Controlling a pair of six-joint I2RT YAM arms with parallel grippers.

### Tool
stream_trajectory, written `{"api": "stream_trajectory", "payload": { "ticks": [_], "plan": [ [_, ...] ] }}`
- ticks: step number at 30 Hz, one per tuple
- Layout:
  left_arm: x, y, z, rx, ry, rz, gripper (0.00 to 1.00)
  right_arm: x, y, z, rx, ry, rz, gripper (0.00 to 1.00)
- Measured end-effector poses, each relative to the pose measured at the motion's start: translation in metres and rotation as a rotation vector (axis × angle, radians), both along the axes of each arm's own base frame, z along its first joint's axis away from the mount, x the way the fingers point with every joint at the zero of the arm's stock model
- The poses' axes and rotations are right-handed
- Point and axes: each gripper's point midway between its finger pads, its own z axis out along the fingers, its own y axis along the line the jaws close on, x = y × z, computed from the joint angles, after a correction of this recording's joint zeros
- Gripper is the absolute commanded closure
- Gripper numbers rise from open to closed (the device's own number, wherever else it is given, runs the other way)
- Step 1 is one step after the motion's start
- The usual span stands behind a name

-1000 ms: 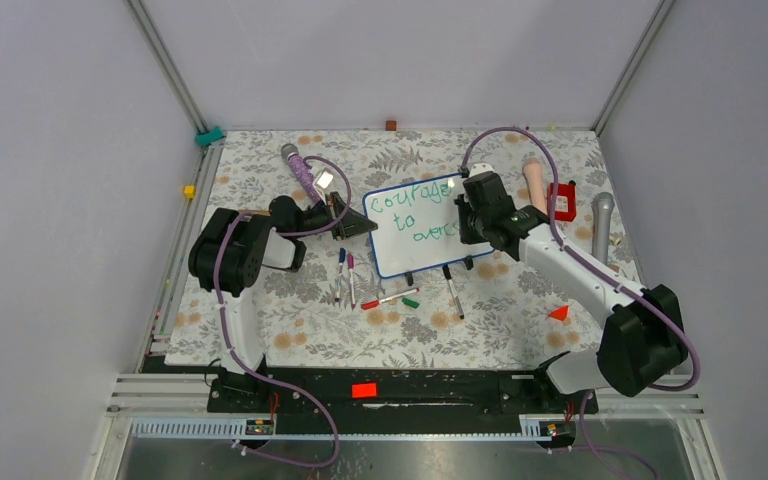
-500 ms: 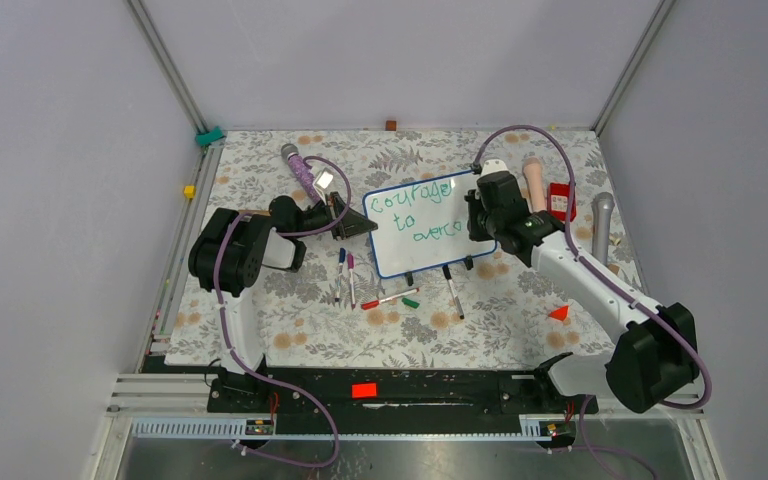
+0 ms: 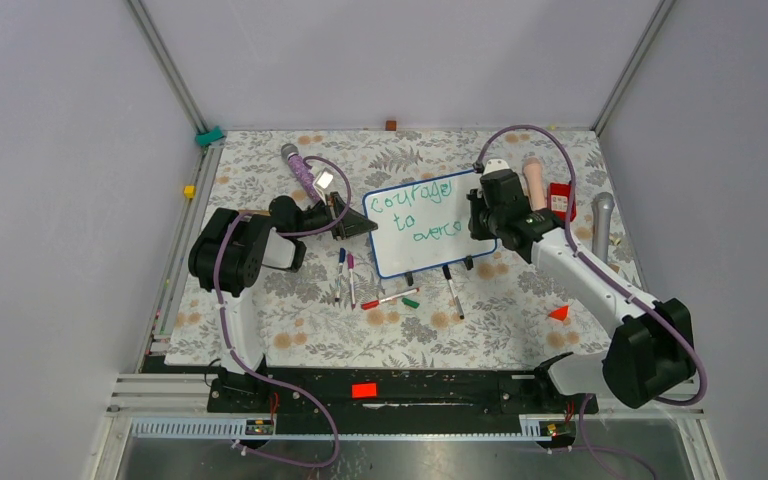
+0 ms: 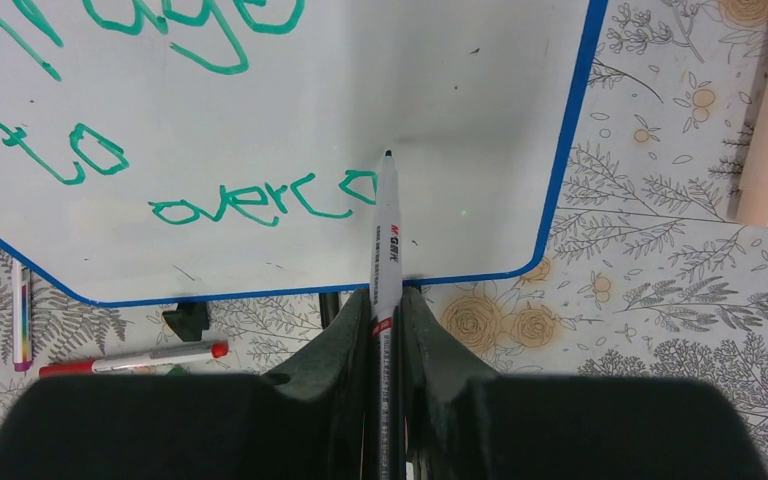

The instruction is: Write a sentence on the whiteboard

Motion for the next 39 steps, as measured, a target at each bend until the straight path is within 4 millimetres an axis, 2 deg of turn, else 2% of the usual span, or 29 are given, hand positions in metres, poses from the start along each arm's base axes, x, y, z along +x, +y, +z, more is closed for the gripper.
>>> {"api": "stream_trajectory", "payload": {
  "ticks": [19, 30, 39],
  "plan": [
    [0.000, 0.000, 0.001, -0.001, -0.001, 0.000, 1.00, -0.001, 0.006, -0.015, 0.014, 0.049, 0.014, 1.00],
    [0.001, 0.000, 0.001, -0.001, -0.002, 0.004, 1.00, -0.013, 0.001, -0.034, 0.001, 0.100, 0.006, 1.00],
    [0.002, 0.000, 0.002, -0.002, -0.005, 0.003, 1.00, -0.012, 0.002, -0.034, -0.003, 0.106, 0.006, 1.00]
  ]
}}
